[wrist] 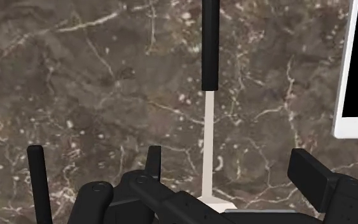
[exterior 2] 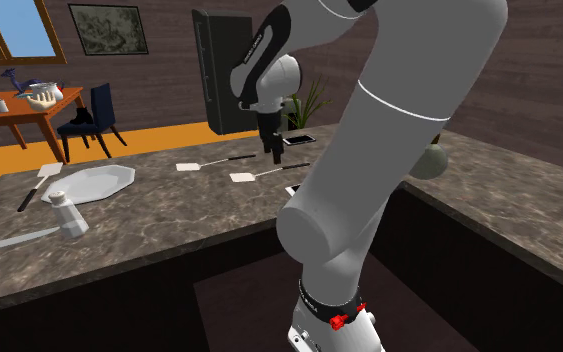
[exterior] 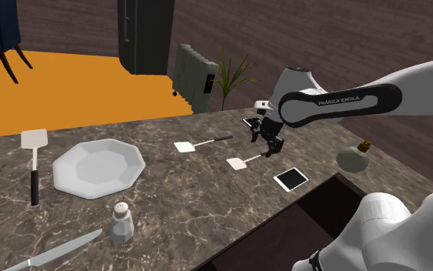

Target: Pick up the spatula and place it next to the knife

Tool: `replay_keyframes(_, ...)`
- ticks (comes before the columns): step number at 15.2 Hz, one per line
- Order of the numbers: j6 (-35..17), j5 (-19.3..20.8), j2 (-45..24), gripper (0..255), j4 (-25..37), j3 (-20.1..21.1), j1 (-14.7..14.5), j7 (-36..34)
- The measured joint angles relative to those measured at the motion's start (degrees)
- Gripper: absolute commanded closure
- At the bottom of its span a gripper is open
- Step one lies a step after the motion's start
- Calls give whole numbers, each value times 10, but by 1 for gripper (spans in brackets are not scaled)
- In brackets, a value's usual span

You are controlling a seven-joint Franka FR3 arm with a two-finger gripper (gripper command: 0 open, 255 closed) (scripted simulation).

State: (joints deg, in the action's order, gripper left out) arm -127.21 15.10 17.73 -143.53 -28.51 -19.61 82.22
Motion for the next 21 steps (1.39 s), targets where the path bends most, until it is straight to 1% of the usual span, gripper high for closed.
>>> replay_keyframes(2, -18, -2, -16, 0, -3, -7, -4, 18)
replay_keyframes(7, -64, -8, -47, 0, -19, -18, -7, 30)
replay_keyframes(13, -72, -9, -52, 0, -22, -20, -7, 31)
replay_keyframes(14, -72, -9, -52, 255, -22, -20, -7, 31)
replay_keyframes(21, -72, -9, -52, 255, -22, -20, -7, 31)
